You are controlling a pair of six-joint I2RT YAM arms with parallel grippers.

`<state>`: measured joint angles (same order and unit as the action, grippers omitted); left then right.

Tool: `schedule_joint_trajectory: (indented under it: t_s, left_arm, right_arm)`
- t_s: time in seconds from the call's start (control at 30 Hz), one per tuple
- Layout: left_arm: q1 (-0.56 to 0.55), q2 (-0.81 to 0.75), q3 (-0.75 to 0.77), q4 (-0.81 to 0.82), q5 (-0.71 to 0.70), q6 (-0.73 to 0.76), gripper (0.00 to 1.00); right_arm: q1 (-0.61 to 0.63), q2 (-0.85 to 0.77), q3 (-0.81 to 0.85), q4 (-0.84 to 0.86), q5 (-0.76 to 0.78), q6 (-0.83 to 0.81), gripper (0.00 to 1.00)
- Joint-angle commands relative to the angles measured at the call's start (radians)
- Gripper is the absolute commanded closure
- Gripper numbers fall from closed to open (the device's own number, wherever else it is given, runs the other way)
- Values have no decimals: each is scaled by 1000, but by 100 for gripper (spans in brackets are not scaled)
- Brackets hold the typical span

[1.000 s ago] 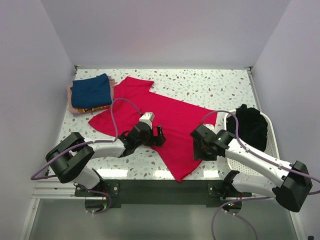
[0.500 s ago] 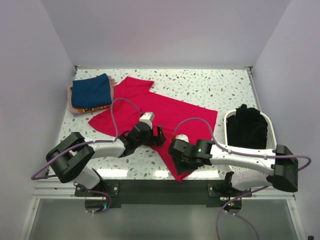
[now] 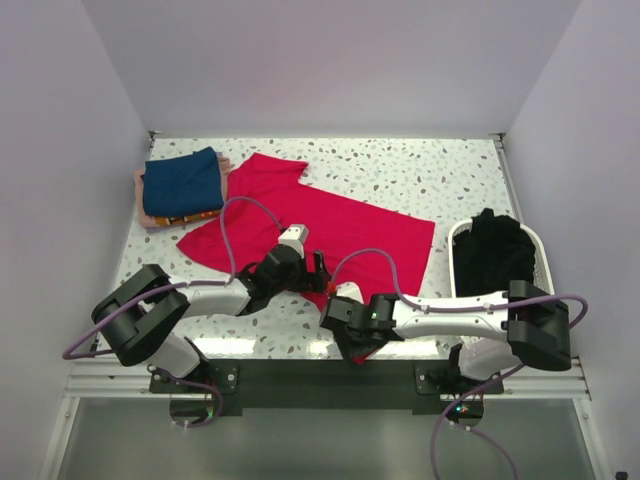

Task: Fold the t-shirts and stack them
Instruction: Fold the tshirt

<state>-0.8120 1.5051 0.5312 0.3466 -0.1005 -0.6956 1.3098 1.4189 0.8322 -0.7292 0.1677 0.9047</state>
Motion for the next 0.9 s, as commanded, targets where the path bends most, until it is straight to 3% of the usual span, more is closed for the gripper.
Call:
schedule_joint_trajectory:
  t_s: [0.0, 0.87]
  left_arm:
    - [-3, 47, -50, -141, 19, -7, 3]
    - [-3, 49, -45, -149, 16, -13, 2]
  right_arm:
    - [3, -15, -25, 43, 41, 13, 48]
    - [68, 6, -90, 50, 23, 66, 68]
